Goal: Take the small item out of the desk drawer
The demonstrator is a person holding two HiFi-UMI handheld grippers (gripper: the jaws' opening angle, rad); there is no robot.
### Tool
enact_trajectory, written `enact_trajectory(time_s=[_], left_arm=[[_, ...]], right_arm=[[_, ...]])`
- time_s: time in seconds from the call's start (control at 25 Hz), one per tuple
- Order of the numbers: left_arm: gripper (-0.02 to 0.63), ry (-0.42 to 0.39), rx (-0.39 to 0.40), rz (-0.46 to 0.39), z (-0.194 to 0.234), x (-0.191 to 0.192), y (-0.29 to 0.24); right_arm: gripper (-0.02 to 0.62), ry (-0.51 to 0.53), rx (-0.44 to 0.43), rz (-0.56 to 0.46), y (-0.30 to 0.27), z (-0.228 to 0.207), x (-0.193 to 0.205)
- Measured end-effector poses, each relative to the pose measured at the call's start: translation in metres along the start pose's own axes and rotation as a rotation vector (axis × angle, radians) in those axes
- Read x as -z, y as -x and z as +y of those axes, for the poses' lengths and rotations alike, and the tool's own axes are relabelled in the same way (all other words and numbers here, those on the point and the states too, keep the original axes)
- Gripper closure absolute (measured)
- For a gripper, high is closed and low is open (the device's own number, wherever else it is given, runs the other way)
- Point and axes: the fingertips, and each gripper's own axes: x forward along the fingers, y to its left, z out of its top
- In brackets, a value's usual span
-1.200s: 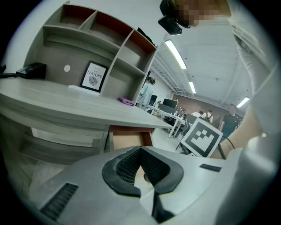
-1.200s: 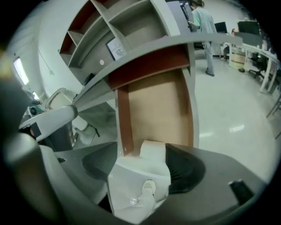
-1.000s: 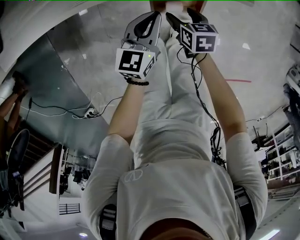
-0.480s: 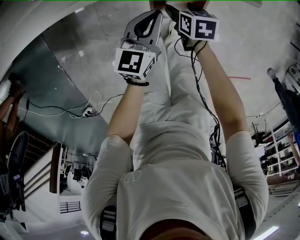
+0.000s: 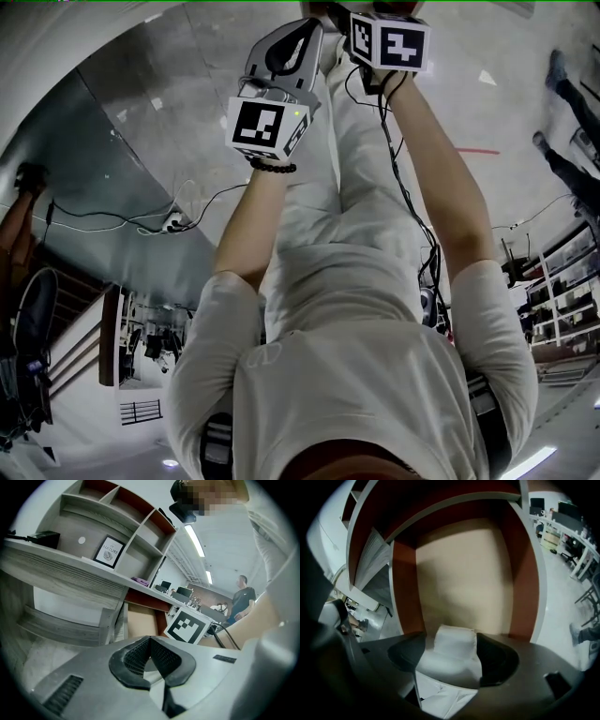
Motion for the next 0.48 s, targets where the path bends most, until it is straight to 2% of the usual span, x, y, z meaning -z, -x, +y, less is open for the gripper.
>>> enact_trajectory(time_s=[0.44,0.48], left_arm=[[0.607,0.011,-0.005,0.0,0.008,0.0,0.004],[0.607,0.013,-0.006,0.0,0.009,0.0,0.003]], right_arm=[[0.251,0.01,0.013,0.018,-0.008,0.001,-0.001],[0.269,0.013,0.023,0.017,-0.008,-0.001,-0.001]])
